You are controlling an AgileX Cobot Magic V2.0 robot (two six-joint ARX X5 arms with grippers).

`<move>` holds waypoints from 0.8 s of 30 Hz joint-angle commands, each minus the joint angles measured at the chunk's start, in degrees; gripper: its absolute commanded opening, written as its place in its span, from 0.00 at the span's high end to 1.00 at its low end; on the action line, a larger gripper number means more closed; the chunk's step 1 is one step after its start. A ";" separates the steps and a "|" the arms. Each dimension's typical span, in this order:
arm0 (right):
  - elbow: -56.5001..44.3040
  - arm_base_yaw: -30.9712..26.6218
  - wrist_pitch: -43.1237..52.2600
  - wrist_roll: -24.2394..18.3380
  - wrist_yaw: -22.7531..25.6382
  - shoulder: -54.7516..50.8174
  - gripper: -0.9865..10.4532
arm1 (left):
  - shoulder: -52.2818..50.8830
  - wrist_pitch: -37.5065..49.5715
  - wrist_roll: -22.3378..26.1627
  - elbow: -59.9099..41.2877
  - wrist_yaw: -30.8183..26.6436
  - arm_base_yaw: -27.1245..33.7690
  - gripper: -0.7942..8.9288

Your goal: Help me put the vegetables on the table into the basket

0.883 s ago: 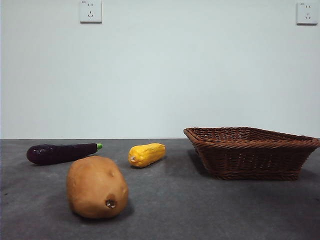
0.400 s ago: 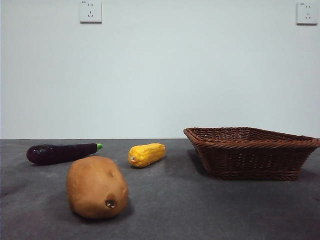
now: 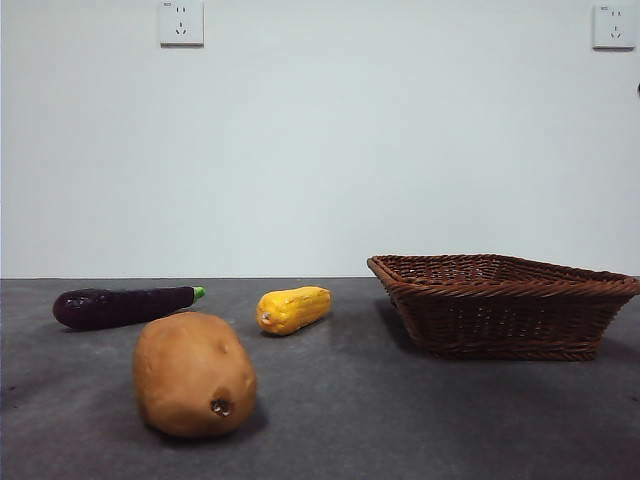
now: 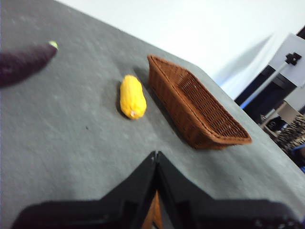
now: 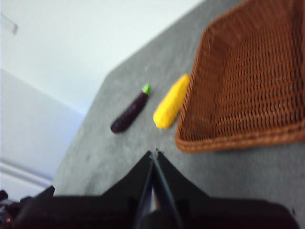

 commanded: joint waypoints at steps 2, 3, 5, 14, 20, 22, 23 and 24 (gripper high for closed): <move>3.23 0.02 -2.75 -5.01 -1.25 5.49 0.92 | 2.54 0.57 -0.94 1.36 2.45 -0.15 0.92; 4.37 0.02 -4.00 -6.64 -1.31 6.95 0.92 | 3.54 0.55 -0.94 2.10 3.06 -0.15 0.92; 6.75 0.02 -6.78 -10.38 -1.25 9.70 0.92 | 5.81 0.52 -0.74 3.76 3.67 -0.15 0.92; 20.00 0.04 -22.88 -24.44 3.43 23.04 0.91 | 23.78 0.11 0.28 14.19 8.85 -0.15 0.92; 28.09 0.04 -28.17 -26.67 8.85 32.85 0.91 | 45.16 -13.73 6.67 28.70 9.57 -0.90 0.92; 29.73 0.04 -28.20 -26.67 8.85 35.34 0.80 | 51.08 -18.01 10.82 33.64 9.53 -1.55 0.92; 30.42 0.04 -28.13 -26.67 8.87 36.52 0.67 | 53.46 -19.34 11.93 35.74 9.55 -1.75 0.92; 31.17 0.04 -28.13 -26.73 8.87 37.86 0.54 | 55.52 -20.04 12.76 37.64 9.57 -1.79 0.92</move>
